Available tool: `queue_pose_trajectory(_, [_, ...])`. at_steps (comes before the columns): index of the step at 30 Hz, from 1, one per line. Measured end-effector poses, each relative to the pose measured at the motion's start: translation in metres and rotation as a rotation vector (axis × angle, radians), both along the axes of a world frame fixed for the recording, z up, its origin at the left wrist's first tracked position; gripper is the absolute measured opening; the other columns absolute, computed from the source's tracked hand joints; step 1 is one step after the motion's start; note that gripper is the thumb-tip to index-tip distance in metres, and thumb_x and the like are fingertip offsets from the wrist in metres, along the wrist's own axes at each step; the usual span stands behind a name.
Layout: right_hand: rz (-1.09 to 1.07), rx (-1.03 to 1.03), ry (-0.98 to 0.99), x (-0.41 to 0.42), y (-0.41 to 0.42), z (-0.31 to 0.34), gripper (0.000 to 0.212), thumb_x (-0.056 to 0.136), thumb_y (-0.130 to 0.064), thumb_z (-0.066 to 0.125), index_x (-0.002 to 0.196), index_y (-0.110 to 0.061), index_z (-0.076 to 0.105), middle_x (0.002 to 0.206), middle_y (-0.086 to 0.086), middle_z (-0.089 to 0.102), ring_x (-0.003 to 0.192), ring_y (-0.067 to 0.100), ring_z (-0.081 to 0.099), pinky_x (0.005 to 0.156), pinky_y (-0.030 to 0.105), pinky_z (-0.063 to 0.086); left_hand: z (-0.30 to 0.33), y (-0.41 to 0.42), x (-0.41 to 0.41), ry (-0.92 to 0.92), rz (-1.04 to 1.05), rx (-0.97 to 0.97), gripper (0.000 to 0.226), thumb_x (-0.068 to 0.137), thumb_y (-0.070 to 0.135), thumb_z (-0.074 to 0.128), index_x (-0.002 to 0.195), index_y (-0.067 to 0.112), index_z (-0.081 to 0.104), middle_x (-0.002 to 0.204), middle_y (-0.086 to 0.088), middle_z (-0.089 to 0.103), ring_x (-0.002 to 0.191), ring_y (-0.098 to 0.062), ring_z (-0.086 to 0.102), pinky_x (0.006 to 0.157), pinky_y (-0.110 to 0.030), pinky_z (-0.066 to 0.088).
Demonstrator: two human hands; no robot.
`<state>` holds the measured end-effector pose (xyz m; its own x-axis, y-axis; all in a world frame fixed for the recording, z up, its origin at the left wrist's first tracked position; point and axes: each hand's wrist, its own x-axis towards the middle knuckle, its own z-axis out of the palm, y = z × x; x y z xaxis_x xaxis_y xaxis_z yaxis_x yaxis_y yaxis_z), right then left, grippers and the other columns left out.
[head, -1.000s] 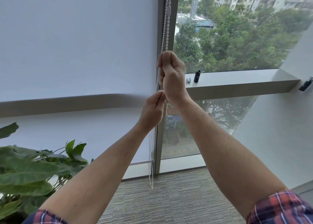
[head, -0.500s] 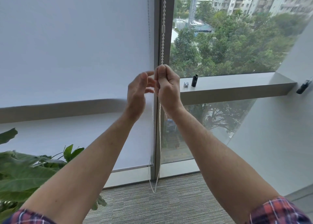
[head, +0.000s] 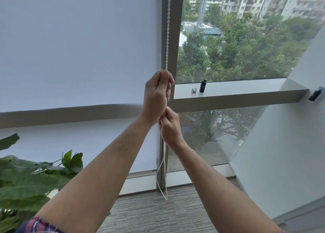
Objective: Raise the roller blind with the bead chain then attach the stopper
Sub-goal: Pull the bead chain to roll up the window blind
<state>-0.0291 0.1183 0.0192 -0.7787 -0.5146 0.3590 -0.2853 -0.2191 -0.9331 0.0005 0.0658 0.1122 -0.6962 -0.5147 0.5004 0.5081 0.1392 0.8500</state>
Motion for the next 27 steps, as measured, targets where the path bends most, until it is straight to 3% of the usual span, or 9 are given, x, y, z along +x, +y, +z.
queue_pose_trajectory(4, [0.062, 0.049, -0.049, 0.001, 0.009, -0.024, 0.043, 0.097, -0.013, 0.041, 0.06, -0.032, 0.046, 0.05, -0.017, 0.041, 0.049, 0.003, 0.031, 0.049, 0.023, 0.027, -0.029, -0.001, 0.001, -0.051, 0.045, 0.013, 0.031, 0.1, 0.023, 0.04, 0.071, 0.019, 0.051, 0.051, 0.002, 0.032, 0.043, -0.01, 0.026, 0.04, -0.024, 0.022])
queue_pose_trajectory(7, [0.135, 0.046, -0.122, 0.001, 0.012, -0.03, 0.034, 0.099, -0.012, 0.041, 0.066, -0.019, 0.043, 0.051, -0.016, 0.04, 0.048, 0.004, 0.03, 0.047, 0.02, 0.026, -0.039, 0.001, 0.0, -0.08, 0.076, -0.012, 0.03, 0.1, 0.023, 0.042, 0.072, 0.019, 0.051, 0.054, -0.003, 0.029, 0.046, -0.012, 0.025, 0.042, -0.027, 0.02])
queue_pose_trajectory(10, [0.13, 0.075, -0.08, -0.007, 0.016, -0.026, 0.036, 0.101, -0.026, 0.042, 0.067, -0.019, 0.053, 0.058, -0.009, 0.05, 0.053, 0.01, 0.042, 0.052, 0.026, 0.034, -0.043, -0.004, 0.0, -0.089, 0.116, -0.027, 0.029, 0.098, 0.023, 0.043, 0.07, 0.022, 0.051, 0.054, 0.0, 0.031, 0.048, -0.014, 0.027, 0.045, -0.03, 0.021])
queue_pose_trajectory(13, [0.028, 0.044, -0.089, -0.023, 0.018, -0.004, 0.037, 0.1, -0.039, 0.036, 0.092, -0.022, 0.068, 0.08, 0.004, 0.065, 0.073, 0.016, 0.06, 0.067, 0.035, 0.044, -0.046, -0.009, 0.0, -0.096, 0.141, -0.041, 0.028, 0.097, 0.019, 0.043, 0.07, 0.021, 0.051, 0.054, 0.011, 0.039, 0.05, -0.013, 0.033, 0.049, -0.028, 0.028])
queue_pose_trajectory(16, [-0.002, -0.045, -0.062, -0.033, 0.016, 0.036, 0.04, 0.102, -0.034, 0.038, 0.105, -0.006, 0.066, 0.086, 0.01, 0.064, 0.075, 0.015, 0.063, 0.071, 0.034, 0.05, -0.054, -0.007, 0.003, -0.112, 0.131, -0.024, 0.03, 0.099, 0.013, 0.041, 0.07, 0.017, 0.049, 0.054, 0.014, 0.049, 0.051, -0.002, 0.042, 0.053, -0.018, 0.035])
queue_pose_trajectory(18, [0.032, -0.109, -0.032, -0.032, 0.013, 0.066, 0.036, 0.104, -0.028, 0.038, 0.109, -0.003, 0.063, 0.086, 0.008, 0.062, 0.073, 0.013, 0.062, 0.068, 0.029, 0.051, -0.065, 0.0, 0.005, -0.135, 0.129, -0.026, 0.031, 0.099, 0.019, 0.04, 0.07, 0.019, 0.049, 0.053, 0.013, 0.048, 0.051, -0.005, 0.04, 0.053, -0.021, 0.034])
queue_pose_trajectory(22, [0.143, -0.21, 0.024, -0.02, 0.006, 0.107, 0.035, 0.108, -0.022, 0.032, 0.11, 0.0, 0.059, 0.073, 0.011, 0.052, 0.056, 0.019, 0.05, 0.051, 0.032, 0.042, -0.086, 0.013, 0.008, -0.186, 0.075, -0.016, 0.03, 0.098, 0.02, 0.04, 0.07, 0.016, 0.049, 0.049, 0.012, 0.038, 0.048, -0.009, 0.031, 0.047, -0.024, 0.026])
queue_pose_trajectory(25, [0.128, -0.236, 0.038, -0.012, 0.001, 0.114, 0.032, 0.106, -0.019, 0.034, 0.084, -0.01, 0.056, 0.057, 0.002, 0.031, 0.046, 0.011, 0.025, 0.041, 0.027, 0.02, -0.09, 0.014, 0.009, -0.191, 0.059, -0.007, 0.029, 0.095, 0.015, 0.04, 0.067, 0.017, 0.048, 0.05, 0.011, 0.037, 0.047, -0.01, 0.029, 0.046, -0.027, 0.024])
queue_pose_trajectory(27, [0.112, -0.252, 0.055, -0.008, 0.001, 0.112, 0.033, 0.104, -0.018, 0.036, 0.075, -0.013, 0.05, 0.053, 0.0, 0.027, 0.043, 0.009, 0.022, 0.04, 0.029, 0.016, -0.09, 0.014, 0.01, -0.184, 0.05, -0.005, 0.034, 0.096, 0.016, 0.041, 0.065, 0.027, 0.049, 0.049, 0.011, 0.039, 0.048, -0.009, 0.03, 0.046, -0.024, 0.025])
